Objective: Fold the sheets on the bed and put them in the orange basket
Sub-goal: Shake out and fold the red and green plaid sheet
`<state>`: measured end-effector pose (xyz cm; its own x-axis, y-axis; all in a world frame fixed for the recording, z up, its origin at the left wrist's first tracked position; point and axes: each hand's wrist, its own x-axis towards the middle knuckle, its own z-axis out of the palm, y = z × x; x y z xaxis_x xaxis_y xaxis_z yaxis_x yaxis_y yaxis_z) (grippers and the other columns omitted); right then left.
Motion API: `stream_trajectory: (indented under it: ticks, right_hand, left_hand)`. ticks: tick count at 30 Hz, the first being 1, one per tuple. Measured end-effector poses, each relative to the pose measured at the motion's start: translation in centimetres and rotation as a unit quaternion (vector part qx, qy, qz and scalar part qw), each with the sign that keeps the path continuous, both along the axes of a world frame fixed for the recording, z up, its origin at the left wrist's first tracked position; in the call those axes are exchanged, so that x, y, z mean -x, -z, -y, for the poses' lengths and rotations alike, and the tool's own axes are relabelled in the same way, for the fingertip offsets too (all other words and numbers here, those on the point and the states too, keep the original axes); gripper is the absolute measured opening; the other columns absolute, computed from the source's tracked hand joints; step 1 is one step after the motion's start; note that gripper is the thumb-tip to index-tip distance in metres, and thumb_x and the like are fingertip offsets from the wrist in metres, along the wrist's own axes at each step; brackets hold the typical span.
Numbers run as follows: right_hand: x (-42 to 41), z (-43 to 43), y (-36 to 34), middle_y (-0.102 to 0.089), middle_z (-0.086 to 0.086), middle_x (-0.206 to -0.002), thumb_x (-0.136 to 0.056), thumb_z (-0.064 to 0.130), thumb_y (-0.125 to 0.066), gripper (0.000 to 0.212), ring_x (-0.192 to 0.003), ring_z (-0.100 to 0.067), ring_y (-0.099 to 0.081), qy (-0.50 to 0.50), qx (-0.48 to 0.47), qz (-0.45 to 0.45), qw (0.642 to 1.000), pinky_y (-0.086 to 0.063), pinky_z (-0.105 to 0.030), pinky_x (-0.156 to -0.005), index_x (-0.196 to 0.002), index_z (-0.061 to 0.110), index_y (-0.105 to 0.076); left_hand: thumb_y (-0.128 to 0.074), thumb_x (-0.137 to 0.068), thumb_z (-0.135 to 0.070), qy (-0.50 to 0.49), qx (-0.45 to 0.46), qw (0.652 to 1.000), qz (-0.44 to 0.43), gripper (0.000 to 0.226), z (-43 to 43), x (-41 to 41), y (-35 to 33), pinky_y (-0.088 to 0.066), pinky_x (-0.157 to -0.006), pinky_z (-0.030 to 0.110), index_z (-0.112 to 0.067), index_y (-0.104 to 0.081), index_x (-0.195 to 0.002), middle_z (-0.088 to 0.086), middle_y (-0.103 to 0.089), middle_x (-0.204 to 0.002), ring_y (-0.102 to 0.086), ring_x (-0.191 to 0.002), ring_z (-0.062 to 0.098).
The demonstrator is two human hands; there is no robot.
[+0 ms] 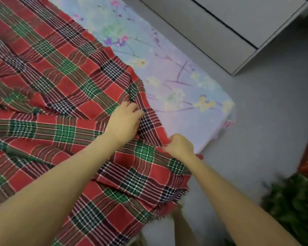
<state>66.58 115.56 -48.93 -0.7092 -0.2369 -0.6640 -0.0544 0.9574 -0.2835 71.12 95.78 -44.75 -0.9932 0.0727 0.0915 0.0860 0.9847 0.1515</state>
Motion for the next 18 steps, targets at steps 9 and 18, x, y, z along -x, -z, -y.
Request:
stream_trajectory:
  ticks: [9,18]
  right_hand:
    - [1.2,-10.4,-0.8,-0.057,-0.009,-0.068,-0.087,0.025,-0.049,0.022,-0.067,-0.021,-0.050,-0.028,0.261,-0.176,0.949,-0.038,-0.035,-0.067,-0.083,0.005,-0.056]
    - [2.4,-17.2,3.2,-0.064,0.012,-0.072,-0.090,0.019,-0.062,0.015,-0.055,0.004,-0.058,0.171,0.297,0.162,0.925,-0.045,-0.014,-0.057,-0.088,0.032,-0.055]
  left_hand:
    - [-0.061,-0.084,-0.033,0.141,0.074,0.955,0.250,0.026,-6.6,8.2,0.6,-0.022,-0.102,0.040,-0.019,-0.064,-0.106,0.002,-0.064,-0.111,-0.051,-0.113,0.027]
    - [-0.061,-0.083,-0.024,0.154,-0.011,0.973,0.171,0.013,-11.6,12.5,1.9,-0.028,-0.074,0.035,-0.015,-0.068,-0.091,0.005,-0.068,-0.084,-0.059,-0.087,0.031]
